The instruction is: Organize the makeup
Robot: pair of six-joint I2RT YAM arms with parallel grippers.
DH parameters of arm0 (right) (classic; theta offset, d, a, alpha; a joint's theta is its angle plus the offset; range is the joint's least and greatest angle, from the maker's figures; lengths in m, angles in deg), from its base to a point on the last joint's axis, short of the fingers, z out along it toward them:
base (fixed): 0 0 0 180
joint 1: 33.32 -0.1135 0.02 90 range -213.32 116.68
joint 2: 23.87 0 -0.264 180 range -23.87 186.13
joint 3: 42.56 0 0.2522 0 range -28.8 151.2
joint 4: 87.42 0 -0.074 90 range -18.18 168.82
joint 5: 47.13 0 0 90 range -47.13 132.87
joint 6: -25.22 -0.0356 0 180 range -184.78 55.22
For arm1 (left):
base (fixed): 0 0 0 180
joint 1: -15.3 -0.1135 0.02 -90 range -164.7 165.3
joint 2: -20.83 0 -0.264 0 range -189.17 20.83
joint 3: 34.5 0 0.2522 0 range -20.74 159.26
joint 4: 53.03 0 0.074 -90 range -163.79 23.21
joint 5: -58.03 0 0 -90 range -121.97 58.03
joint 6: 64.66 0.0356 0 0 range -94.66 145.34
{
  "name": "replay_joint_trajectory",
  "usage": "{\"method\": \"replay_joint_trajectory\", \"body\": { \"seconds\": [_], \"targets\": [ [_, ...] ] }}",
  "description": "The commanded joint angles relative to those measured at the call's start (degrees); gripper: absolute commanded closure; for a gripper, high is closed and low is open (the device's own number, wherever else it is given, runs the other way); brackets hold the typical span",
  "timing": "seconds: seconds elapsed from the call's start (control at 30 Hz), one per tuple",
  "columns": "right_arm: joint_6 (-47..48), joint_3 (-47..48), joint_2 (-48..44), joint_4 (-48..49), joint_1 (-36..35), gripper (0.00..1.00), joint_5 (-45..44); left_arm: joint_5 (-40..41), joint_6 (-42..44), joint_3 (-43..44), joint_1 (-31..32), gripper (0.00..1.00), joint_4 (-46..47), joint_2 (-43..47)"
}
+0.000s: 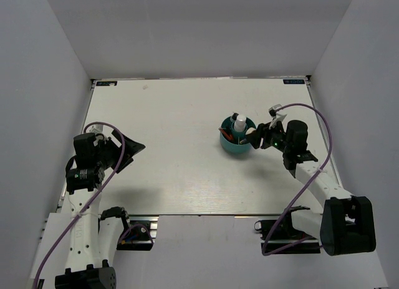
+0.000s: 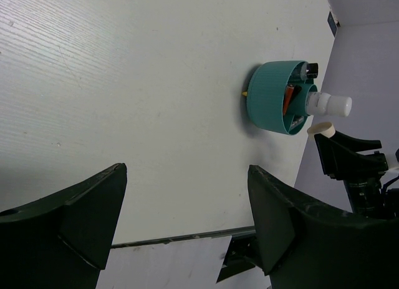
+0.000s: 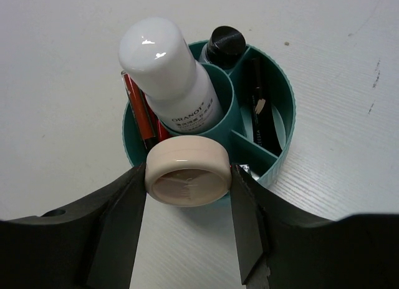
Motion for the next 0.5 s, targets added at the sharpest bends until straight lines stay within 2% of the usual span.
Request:
{"method": "replay_joint_trajectory", "body": {
  "seconds": [0.0, 0.47],
  "targets": [
    [0.05, -0.33, 1.40, 7.75, 0.89, 1.00, 3.38, -0.99, 0.35, -0.34, -0.32, 0.12, 1.30, 0.43],
    [-0.30, 1.34, 7.55, 12.93, 3.26, 1.00, 7.77, -0.72, 0.17, -0.60, -0.32, 0.12, 2.09, -0.53]
  ]
}}
